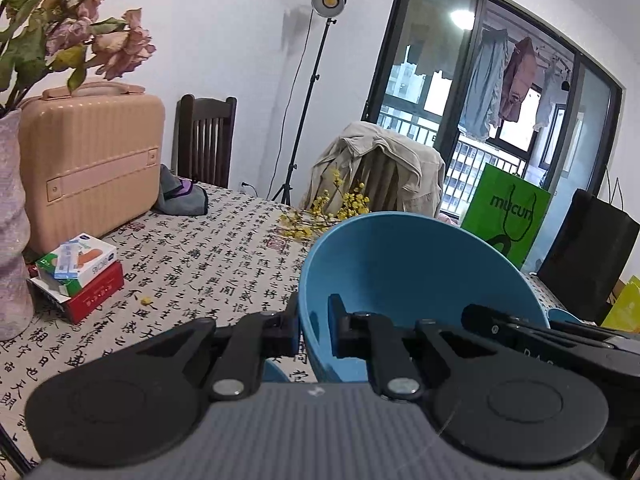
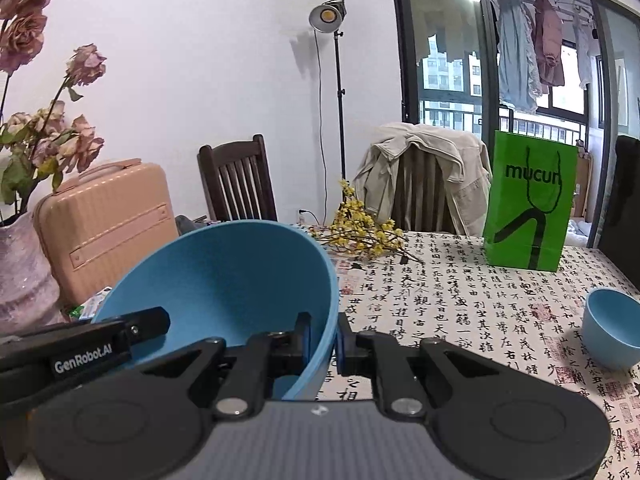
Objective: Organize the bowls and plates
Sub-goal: 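Carry the blue bowl toward the pink vase and red box with both grippers, then lower the blue bowl onto the tablecloth beside the pink vase with both grippers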
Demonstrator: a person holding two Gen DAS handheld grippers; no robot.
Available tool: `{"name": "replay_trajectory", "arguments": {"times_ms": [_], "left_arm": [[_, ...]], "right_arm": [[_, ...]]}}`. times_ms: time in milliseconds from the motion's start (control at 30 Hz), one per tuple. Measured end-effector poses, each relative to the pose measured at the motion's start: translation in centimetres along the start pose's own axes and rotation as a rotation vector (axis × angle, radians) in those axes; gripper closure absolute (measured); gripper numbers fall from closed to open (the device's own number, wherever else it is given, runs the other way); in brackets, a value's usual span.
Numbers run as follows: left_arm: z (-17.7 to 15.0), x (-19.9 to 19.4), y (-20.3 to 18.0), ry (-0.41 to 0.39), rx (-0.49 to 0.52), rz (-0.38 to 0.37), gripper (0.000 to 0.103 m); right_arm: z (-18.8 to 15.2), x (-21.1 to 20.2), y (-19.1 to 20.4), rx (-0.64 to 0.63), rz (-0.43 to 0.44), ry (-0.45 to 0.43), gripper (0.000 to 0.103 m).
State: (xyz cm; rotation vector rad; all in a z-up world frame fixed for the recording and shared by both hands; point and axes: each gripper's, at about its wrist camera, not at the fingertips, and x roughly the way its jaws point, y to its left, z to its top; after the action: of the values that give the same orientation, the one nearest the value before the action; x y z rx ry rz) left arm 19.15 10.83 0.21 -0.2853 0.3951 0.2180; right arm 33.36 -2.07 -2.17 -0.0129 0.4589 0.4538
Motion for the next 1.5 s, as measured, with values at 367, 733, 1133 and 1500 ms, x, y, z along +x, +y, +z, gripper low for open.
{"name": "replay_trajectory", "arguments": {"times_ms": [367, 733, 1133, 1500], "left_arm": [[0.1, -0.5, 2.1, -0.017, -0.02, 0.018, 0.09], [-0.2, -1.1, 3.8, -0.031, -0.042, 0.032, 0.09], [-0.4, -1.8, 6.0, -0.039, -0.069, 0.054, 0.09], [-1.2, -1.7, 7.7, -0.02, -0.091, 0.077, 0.09]], "right_arm": [[0.0, 0.5, 2.0, -0.019, 0.027, 0.002, 0.091], [-0.1, 0.8, 3.7, -0.037, 0.057, 0.006, 0.09], [-0.3, 1.3, 5.8, -0.066, 0.085, 0.019, 0.09], [-1.0, 2.2, 7.5, -0.097, 0.103, 0.046, 0.09]]}}
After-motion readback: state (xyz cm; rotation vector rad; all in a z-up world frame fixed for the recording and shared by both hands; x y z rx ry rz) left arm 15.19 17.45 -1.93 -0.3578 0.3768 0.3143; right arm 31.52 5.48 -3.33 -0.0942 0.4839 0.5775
